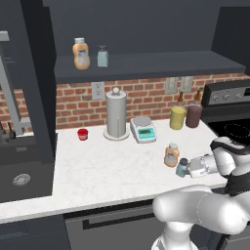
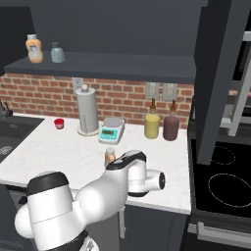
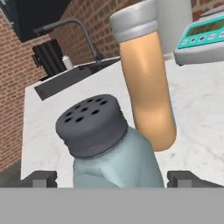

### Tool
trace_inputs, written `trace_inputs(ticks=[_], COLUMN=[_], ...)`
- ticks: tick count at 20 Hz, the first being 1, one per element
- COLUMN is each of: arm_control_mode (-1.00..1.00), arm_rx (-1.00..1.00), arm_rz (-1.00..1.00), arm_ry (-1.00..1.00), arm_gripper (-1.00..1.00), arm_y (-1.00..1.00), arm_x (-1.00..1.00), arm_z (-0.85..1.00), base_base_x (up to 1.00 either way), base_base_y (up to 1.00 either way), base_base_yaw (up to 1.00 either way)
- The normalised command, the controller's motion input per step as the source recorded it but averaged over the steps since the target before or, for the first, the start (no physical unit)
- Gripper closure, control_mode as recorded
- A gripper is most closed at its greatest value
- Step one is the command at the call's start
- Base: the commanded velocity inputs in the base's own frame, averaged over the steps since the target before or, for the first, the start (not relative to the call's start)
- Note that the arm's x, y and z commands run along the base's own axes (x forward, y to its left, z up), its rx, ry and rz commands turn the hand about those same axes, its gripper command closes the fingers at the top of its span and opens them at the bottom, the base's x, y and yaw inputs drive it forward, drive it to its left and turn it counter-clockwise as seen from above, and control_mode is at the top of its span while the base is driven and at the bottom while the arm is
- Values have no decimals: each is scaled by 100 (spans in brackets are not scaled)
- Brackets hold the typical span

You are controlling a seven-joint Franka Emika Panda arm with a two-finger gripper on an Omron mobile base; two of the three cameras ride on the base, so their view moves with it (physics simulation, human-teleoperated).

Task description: Put the shaker and condiment bottle from the counter next to their counterparts in the cabinet.

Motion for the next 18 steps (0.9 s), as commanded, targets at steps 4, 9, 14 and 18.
trace_inputs(ticks=[4, 9, 14, 18], arm_control_mode=[-100, -100, -100, -100], arm_rx=[6, 0, -8, -3], arm_rz=[-3, -1, 0, 0], arm_ry=[1, -4, -13, 0], arm_gripper=[100, 100, 100, 100], arm_y=[14, -15, -38, -35], arm_x=[7, 14, -47, -70], arm_z=[-5, 4, 45, 70], base_base_x=[0, 0, 0, 0], base_base_y=[0, 0, 0, 0], base_base_yaw=[0, 0, 0, 0])
